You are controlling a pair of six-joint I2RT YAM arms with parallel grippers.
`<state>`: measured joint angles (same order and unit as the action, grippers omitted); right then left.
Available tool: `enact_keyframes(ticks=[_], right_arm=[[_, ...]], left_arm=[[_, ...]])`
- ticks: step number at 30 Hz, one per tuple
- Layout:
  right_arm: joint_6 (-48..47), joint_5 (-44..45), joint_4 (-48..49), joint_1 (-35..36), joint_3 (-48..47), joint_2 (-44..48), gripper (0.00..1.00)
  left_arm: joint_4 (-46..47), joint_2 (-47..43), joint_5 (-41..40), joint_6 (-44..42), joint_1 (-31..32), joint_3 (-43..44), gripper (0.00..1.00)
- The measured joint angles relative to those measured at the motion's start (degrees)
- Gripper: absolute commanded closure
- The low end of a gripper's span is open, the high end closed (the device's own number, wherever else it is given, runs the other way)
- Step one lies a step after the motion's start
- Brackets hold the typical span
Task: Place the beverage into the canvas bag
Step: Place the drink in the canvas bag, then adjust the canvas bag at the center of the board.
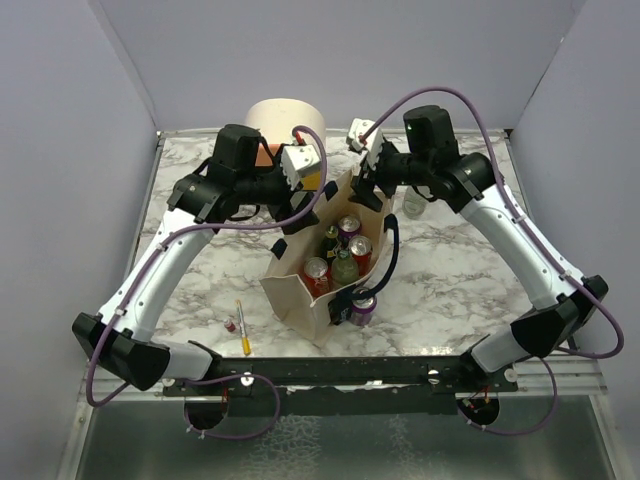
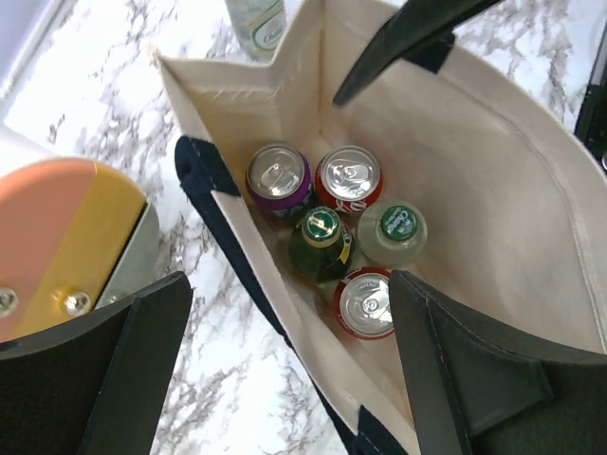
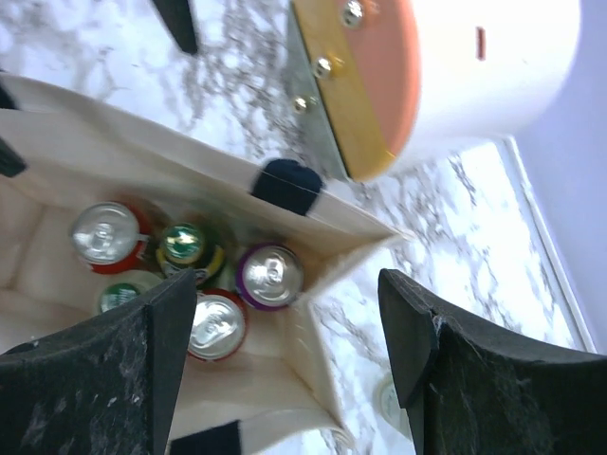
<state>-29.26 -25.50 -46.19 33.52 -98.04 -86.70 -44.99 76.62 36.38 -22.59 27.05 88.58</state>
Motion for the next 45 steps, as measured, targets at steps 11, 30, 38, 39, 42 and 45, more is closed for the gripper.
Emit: enact_keyframes(ticks=[11, 30, 38, 39, 42, 45], right_arm=[[-0.63, 4.92, -2.14, -5.11, -1.55, -6.75, 0.3], [-0.02, -0.9, -4.22, -5.14, -3.61, -11.69, 0.99], [0.85, -1.86, -5.84, -5.25, -7.85, -14.75, 0.99], [0.98, -2.1, -6.21, -5.25, -8.52, -15.28, 0.99], [1.2, -2.49, -6.88, -5.25, -9.92, -16.31, 0.99], [1.64, -2.84, -7.21, -5.25, -11.82, -17.9, 0.99]], left_arm=[[5.25, 2.62, -6.03, 9.92, -0.28, -6.38, 0.4], [9.62, 5.22, -7.72, 18.6, -1.22, -6.73, 1.0], [9.6, 5.27, -10.05, 19.71, -3.28, -6.73, 1.0], [9.6, 5.31, -10.34, 19.69, -3.45, -6.73, 1.0], [9.57, 5.51, -11.23, 19.23, -4.09, -6.69, 1.0], [9.46, 5.75, -12.04, 18.69, -4.63, -6.62, 1.0]])
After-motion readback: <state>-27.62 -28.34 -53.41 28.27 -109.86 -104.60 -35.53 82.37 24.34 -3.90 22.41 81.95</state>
